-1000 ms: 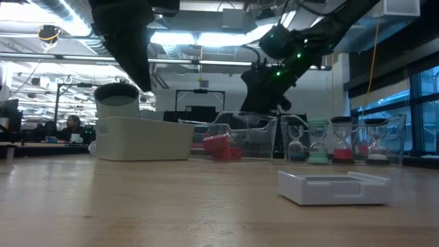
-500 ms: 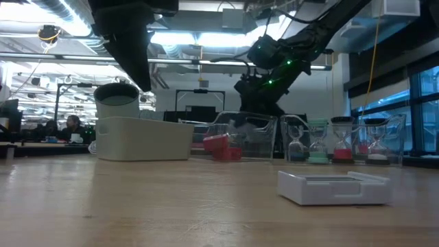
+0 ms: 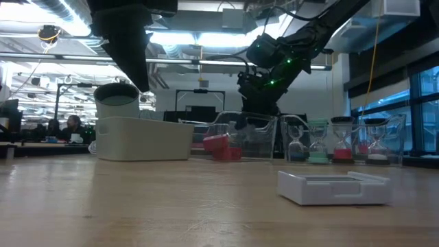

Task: Pick & Place Office items
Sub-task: Put the purple charger adapter into the left transparent bin

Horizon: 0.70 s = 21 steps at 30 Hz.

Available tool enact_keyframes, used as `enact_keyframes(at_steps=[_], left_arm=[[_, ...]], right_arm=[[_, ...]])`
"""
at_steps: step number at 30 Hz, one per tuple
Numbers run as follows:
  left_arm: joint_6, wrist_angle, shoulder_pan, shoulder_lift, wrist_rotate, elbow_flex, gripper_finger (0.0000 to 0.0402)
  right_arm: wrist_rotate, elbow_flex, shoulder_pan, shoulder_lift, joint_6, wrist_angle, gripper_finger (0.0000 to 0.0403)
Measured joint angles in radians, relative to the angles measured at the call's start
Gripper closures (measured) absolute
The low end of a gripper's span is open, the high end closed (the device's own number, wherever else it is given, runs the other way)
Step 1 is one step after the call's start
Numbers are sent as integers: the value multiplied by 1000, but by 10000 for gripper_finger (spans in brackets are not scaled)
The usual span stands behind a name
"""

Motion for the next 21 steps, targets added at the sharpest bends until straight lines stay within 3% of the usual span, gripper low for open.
enact_keyframes(at_steps=[14, 21], left_arm=[[0, 0, 0, 0, 0, 0, 139], [0, 0, 0, 0, 1, 0, 139]], right_arm=[[0, 1, 7, -1, -73, -2, 187], [0, 1, 7, -1, -72, -3, 167]])
